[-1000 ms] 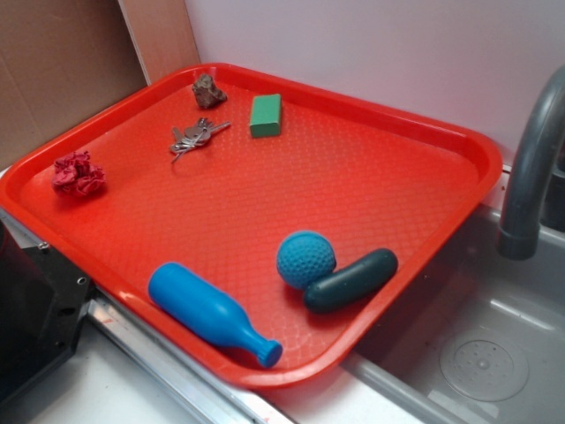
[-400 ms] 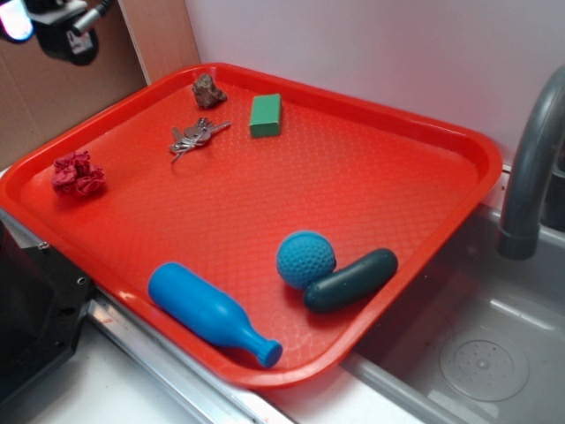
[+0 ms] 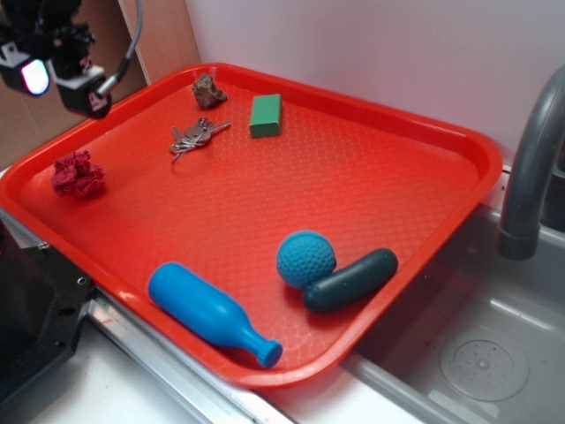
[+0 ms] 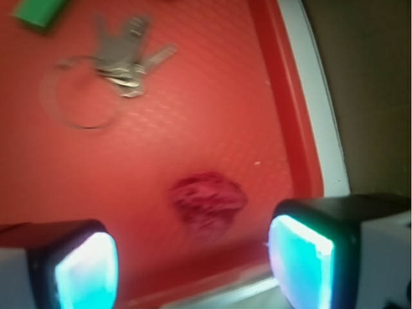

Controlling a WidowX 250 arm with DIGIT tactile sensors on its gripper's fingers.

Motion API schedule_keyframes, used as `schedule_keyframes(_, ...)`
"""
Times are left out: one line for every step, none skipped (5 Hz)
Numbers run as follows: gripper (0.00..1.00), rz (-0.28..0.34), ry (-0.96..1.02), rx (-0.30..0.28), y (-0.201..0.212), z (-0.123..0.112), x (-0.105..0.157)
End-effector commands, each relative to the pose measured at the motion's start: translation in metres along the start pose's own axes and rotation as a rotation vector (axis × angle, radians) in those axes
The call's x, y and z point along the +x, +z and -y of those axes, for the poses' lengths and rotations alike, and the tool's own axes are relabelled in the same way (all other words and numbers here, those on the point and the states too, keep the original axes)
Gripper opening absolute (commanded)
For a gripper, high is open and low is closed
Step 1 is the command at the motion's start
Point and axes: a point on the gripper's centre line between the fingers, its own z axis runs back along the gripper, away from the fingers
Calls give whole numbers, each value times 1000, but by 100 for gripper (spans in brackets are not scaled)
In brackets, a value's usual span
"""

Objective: Grab the red paper.

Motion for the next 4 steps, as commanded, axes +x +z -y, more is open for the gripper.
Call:
schedule_keyframes(100,-46,52,0,-46,-19,-4)
schedule_keyframes(100,-46,-9,-87,-72,-12,4)
schedule_keyframes(0,-106,-7,-117,-93,6,5)
schedule_keyframes(0,-117,14,-93,-91,-8,-12)
